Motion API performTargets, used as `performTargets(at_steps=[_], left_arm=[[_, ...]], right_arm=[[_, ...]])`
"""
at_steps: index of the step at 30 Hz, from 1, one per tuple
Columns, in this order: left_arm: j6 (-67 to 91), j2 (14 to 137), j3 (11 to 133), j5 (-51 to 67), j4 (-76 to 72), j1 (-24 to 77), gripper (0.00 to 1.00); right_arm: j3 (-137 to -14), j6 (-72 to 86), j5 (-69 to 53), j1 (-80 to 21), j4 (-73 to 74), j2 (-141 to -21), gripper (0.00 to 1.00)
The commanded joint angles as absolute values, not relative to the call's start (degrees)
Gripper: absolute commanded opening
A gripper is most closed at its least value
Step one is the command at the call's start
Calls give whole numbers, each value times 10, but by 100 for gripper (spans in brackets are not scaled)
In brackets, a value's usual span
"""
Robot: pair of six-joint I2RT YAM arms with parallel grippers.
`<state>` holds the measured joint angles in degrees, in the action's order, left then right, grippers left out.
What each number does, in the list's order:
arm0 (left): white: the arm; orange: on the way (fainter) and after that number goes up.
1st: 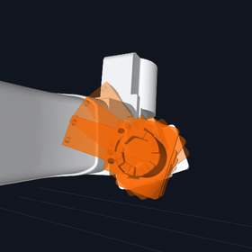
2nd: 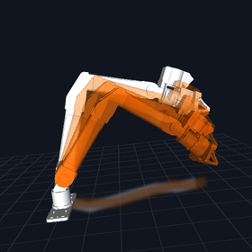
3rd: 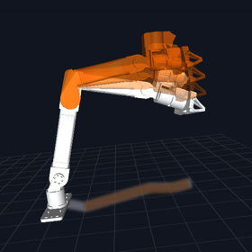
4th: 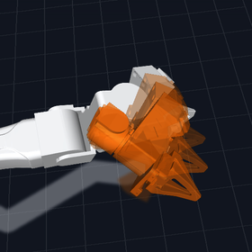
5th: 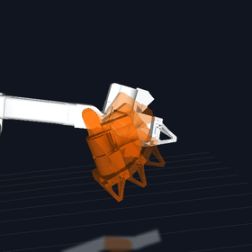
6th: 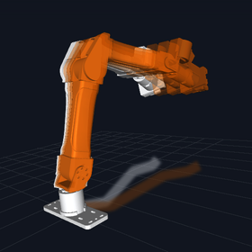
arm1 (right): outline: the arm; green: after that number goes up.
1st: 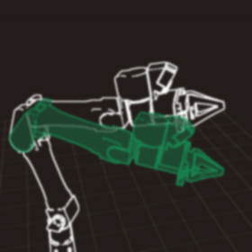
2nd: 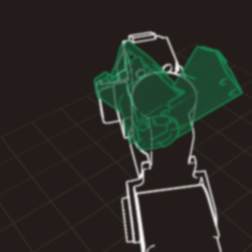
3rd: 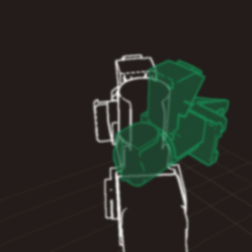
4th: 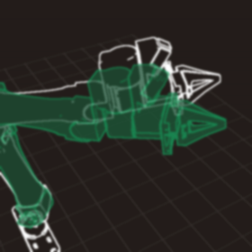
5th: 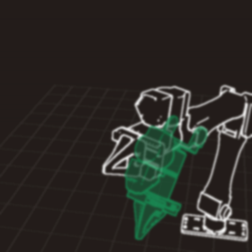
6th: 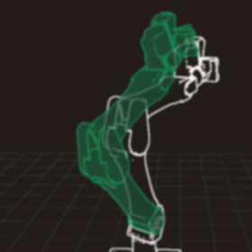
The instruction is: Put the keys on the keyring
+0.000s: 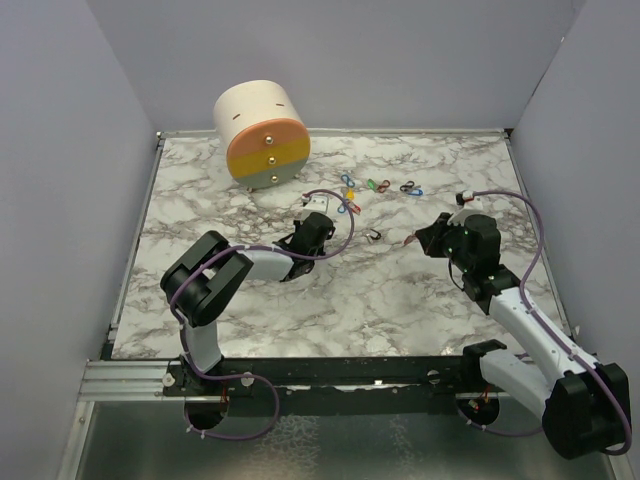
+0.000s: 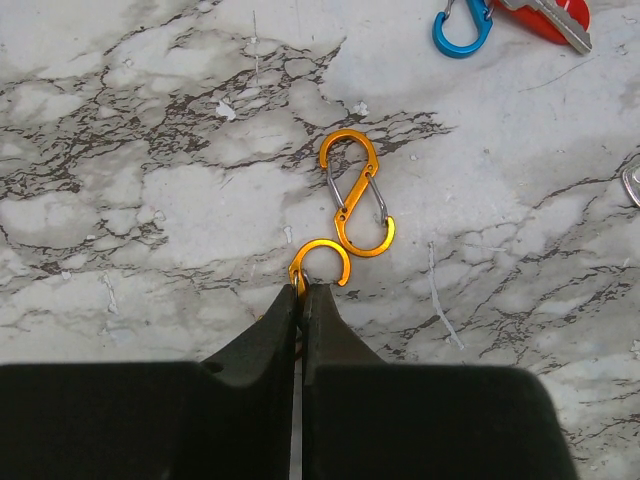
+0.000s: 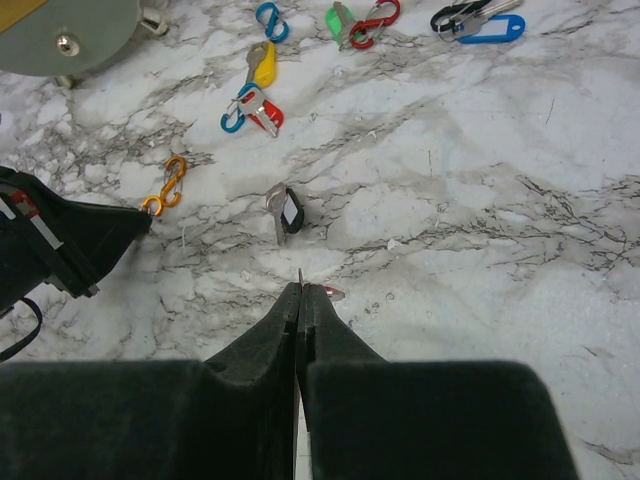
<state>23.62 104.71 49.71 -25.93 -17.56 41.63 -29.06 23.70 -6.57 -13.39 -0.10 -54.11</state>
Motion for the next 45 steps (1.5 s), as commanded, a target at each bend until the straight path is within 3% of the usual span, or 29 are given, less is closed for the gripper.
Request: performTargets(at_steps=[1, 7, 20, 30, 45], left_arm=[[236, 1049, 482, -239, -145, 413, 0], [240, 1028, 475, -244, -133, 413, 0], [254, 856, 437, -238, -83, 413, 0], [256, 801, 455, -194, -65, 450, 0], [262, 816, 492, -183, -64, 516, 0]], right_arm=[[-293, 232, -72, -133, -3, -532, 1], [-292, 227, -85, -133, -8, -532, 1], [-283, 200, -138, -166, -57, -525, 1], [-293, 159, -97, -270, -91, -547, 1], [-331, 119, 25, -429, -118, -647, 1]])
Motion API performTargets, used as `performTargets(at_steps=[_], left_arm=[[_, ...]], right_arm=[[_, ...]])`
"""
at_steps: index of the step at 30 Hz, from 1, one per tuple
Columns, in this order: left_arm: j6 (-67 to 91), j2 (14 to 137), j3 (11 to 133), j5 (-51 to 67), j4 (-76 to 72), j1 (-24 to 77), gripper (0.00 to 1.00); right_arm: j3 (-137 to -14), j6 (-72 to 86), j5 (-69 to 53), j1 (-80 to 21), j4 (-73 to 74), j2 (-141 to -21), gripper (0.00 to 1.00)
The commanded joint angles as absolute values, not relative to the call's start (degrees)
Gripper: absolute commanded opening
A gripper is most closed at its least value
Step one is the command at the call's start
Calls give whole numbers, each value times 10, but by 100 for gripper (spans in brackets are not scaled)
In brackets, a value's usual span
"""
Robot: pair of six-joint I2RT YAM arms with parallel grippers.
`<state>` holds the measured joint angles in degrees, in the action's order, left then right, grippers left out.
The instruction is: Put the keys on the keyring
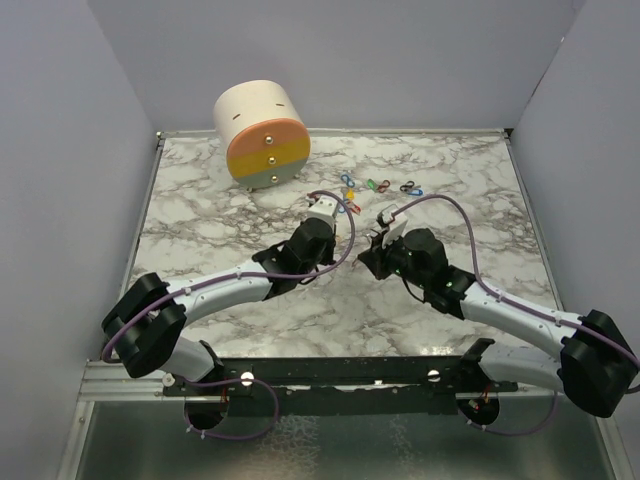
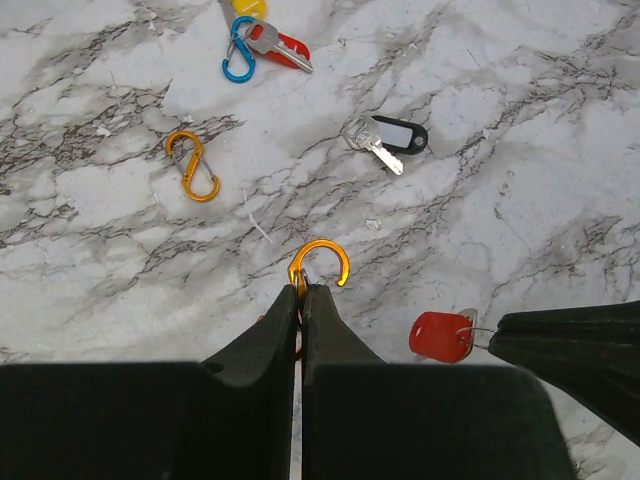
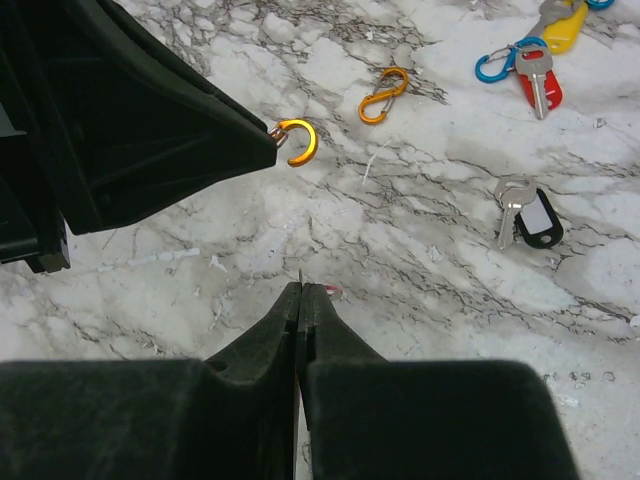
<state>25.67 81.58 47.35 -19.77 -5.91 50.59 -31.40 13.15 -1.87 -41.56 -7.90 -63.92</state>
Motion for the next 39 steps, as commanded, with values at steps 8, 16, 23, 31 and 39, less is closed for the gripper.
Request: performTargets(at_steps=[8, 16, 23, 31, 39], left_arm=[[261, 828, 504, -175, -63, 539, 0], [260, 837, 518, -177, -63, 556, 0], [258, 846, 525, -178, -61, 565, 0], [257, 845, 528, -181, -58, 570, 0], [257, 843, 529, -183, -56, 573, 0]], right_arm=[[-327, 118, 34, -442, -126, -644, 1], [-327, 116, 38, -448, -128, -643, 1], [-327, 116, 47, -451, -126, -644, 1], [-325, 118, 57, -451, -124, -642, 1], [-323, 117, 63, -451, -123, -637, 1]])
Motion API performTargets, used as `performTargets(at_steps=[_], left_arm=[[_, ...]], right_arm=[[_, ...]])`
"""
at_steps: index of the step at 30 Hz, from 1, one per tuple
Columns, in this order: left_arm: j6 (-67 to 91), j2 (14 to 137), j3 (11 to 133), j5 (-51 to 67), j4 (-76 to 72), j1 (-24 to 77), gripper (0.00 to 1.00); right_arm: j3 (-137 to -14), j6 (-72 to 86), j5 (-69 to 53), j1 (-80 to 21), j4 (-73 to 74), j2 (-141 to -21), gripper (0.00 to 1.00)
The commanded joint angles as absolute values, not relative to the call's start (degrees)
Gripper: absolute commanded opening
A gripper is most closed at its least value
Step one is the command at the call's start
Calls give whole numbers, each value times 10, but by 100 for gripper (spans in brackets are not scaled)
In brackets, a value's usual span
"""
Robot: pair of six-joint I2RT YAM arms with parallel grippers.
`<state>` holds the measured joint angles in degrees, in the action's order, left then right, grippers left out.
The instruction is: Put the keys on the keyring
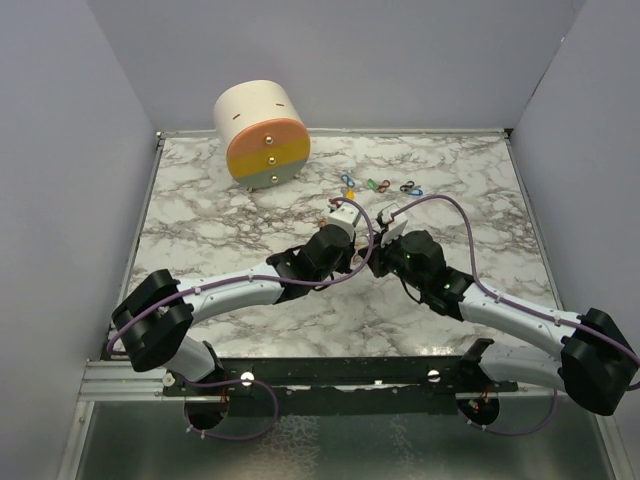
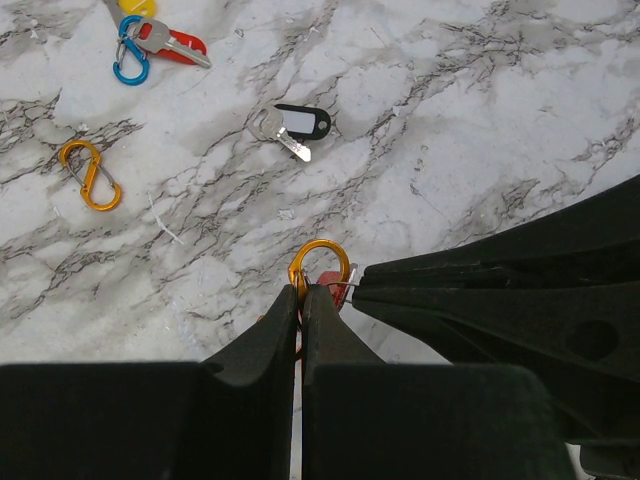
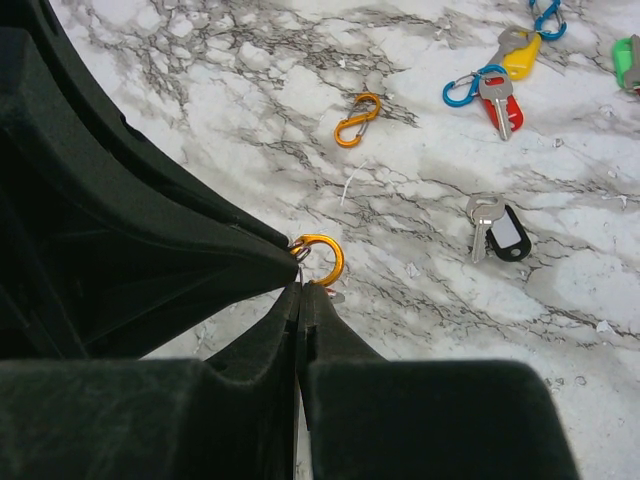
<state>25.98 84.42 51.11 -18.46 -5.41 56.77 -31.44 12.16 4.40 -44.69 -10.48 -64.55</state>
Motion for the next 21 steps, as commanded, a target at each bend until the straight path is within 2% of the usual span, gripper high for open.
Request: performTargets(at_steps=[1, 21], left_arm=[[256, 843, 529, -182, -55, 573, 0], [254, 829, 528, -187, -51, 577, 0]], right_arm=[[-324, 117, 64, -451, -122, -638, 1], [-326, 113, 82, -450, -118, -643, 1]])
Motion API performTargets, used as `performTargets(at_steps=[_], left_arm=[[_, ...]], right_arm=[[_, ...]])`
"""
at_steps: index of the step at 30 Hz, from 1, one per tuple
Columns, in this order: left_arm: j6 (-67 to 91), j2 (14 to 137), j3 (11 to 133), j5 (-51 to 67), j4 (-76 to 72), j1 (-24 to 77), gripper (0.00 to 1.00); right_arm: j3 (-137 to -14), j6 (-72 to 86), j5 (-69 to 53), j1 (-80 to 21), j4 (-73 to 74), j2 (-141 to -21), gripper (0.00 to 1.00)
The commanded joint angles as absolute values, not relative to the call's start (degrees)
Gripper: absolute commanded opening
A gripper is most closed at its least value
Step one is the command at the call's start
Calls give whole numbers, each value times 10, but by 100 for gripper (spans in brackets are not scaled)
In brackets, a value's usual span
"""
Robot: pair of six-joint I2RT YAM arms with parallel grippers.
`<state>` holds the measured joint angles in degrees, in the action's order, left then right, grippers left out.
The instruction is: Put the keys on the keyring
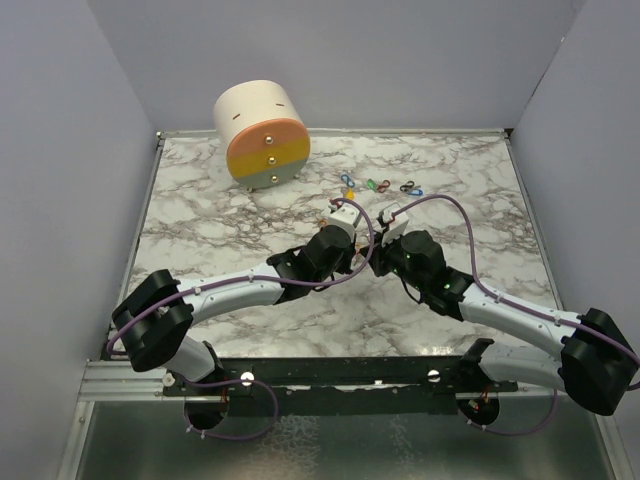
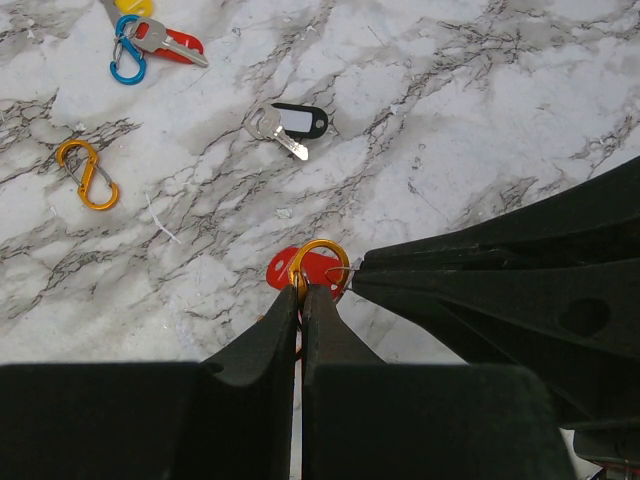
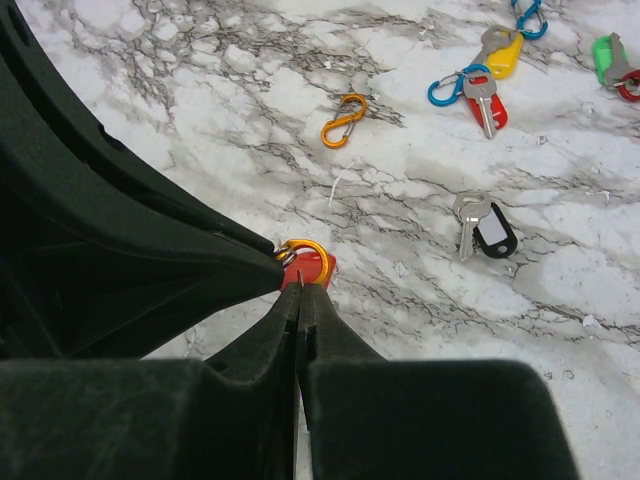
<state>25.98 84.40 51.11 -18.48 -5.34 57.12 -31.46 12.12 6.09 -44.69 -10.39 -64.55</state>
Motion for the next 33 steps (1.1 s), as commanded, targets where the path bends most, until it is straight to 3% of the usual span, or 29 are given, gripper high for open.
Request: performTargets(at_steps=[1, 33], left_arm=[[255, 827, 528, -187, -50, 577, 0], [256, 815, 519, -162, -58, 577, 0]], right_arm=[[-326, 113, 83, -451, -118, -645, 1], [-304, 114, 144, -451, -117, -609, 1]])
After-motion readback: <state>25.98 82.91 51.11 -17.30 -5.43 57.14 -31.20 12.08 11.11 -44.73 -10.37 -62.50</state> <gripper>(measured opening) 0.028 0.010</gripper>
